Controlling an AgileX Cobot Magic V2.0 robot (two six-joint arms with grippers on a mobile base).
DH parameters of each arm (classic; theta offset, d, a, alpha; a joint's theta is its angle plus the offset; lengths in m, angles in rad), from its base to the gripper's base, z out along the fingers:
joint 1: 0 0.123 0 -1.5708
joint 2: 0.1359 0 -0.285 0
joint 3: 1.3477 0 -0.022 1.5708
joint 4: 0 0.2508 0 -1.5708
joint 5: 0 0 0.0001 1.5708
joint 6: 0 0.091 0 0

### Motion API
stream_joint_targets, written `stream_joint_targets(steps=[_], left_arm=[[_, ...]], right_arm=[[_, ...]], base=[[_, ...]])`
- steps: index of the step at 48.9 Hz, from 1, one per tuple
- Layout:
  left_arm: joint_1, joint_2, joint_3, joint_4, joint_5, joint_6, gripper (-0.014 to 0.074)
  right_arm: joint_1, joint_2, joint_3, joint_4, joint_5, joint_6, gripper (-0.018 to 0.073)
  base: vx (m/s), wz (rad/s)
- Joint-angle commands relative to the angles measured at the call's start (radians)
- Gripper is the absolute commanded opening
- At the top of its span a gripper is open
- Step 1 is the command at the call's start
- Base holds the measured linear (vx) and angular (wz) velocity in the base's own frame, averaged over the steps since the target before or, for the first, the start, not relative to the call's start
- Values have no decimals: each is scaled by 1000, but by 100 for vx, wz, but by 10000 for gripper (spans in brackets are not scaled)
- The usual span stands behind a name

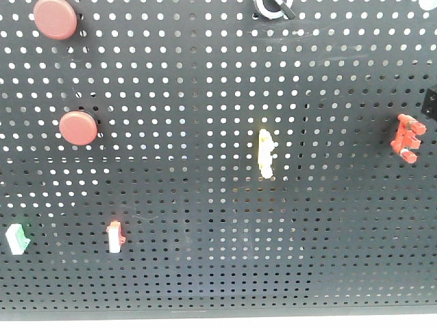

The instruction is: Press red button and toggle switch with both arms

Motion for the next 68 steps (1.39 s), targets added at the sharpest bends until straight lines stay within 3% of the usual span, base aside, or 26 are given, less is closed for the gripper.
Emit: stream_joint_targets(steps=[1,6,10,17,22,29,47,49,57,68], left_arm=[[0,-3,29,-12,-75,-8,2],[0,-3,29,-12,-75,-8,2],[0,-3,29,-12,-75,-8,2],[0,-3,29,-12,-75,-8,2],[0,-3,29,-12,-75,-8,2],[0,-3,29,-12,-75,-8,2],[0,-3,29,-12,-68,-8,2],[0,-3,29,-12,-68,-8,2],[0,-3,29,-12,-66,-8,2],[0,-3,29,-12,-65,-8,2]], right_arm=[[-3,-3,-28,-8,-74,-2,0],[-8,-19,-28,-16,-56,-26,0],[-55,-61,-6,56,-5,-90,0],[-276,-204,152,267,-30,-196,0],[-422,-327,312,339,-68,-215,0],[-542,-501,563,433,-97,-211,0],[-550,-792,1062,463,-102,-196,0],[-550,-807,1055,465,-16,-177,0],[-550,-802,1056,466,106,-170,0],[-550,-801,1056,466,105,-170,0]], base=[[0,0],[0,0],[0,0],[0,0],[0,0],[0,0],[0,0],[0,0],[0,0],[0,0]])
